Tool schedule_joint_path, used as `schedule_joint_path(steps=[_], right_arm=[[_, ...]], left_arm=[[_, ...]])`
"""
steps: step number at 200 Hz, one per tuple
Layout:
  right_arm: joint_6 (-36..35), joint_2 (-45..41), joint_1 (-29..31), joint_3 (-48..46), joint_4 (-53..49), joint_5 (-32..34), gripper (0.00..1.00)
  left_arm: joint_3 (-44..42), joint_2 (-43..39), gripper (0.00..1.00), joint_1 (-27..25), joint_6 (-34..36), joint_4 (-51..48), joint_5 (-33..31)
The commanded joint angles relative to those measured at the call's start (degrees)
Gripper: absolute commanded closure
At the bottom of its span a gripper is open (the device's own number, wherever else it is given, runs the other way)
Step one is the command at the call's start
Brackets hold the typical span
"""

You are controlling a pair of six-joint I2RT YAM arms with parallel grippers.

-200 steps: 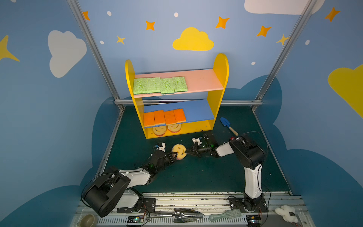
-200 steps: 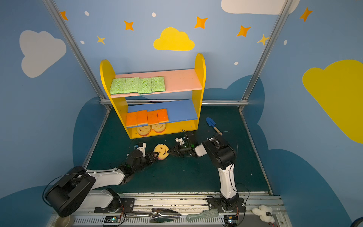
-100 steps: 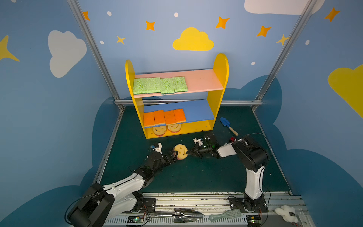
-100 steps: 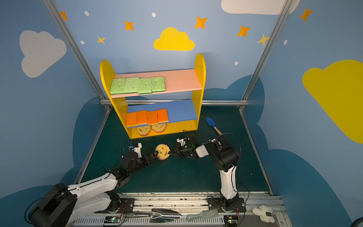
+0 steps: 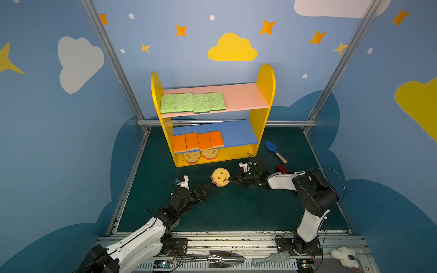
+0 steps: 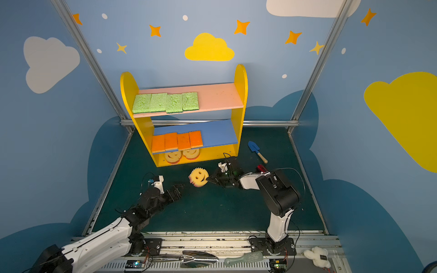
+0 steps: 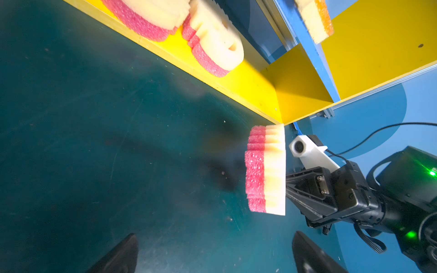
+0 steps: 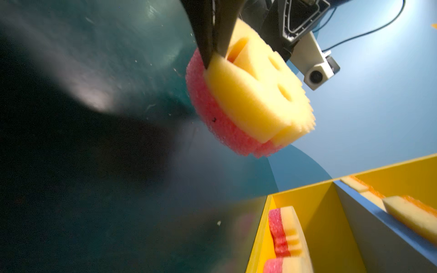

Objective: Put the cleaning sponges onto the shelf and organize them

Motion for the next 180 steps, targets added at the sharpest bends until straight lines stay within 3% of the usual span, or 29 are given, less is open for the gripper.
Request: schedule_joint_path(steps=[1,75,128,180], right_arm=[[4.2,-2.8,-0.2,-1.6,-1.6,7.5,0.99],[16.4,1.7,-0.4,-1.9,14.9,15.2,0.99],[18.6,5.7,-0.3,0.4,21.3,21.7,1.0],[18.5,9.9,-1.4,6.0,21.9,23.3,0.99]], left_arm=[[-1.0,-1.3,0.0,0.2,-0.2,-1.8,-1.7],[-0.8,-4.6,0.0,1.0,1.3,-3.3,-0.3],[-0.4,-7.9,0.0,2.7,3.9,-6.2,1.6],[-0.5,-6.9,0.0,5.4,5.3,-6.1,4.9]])
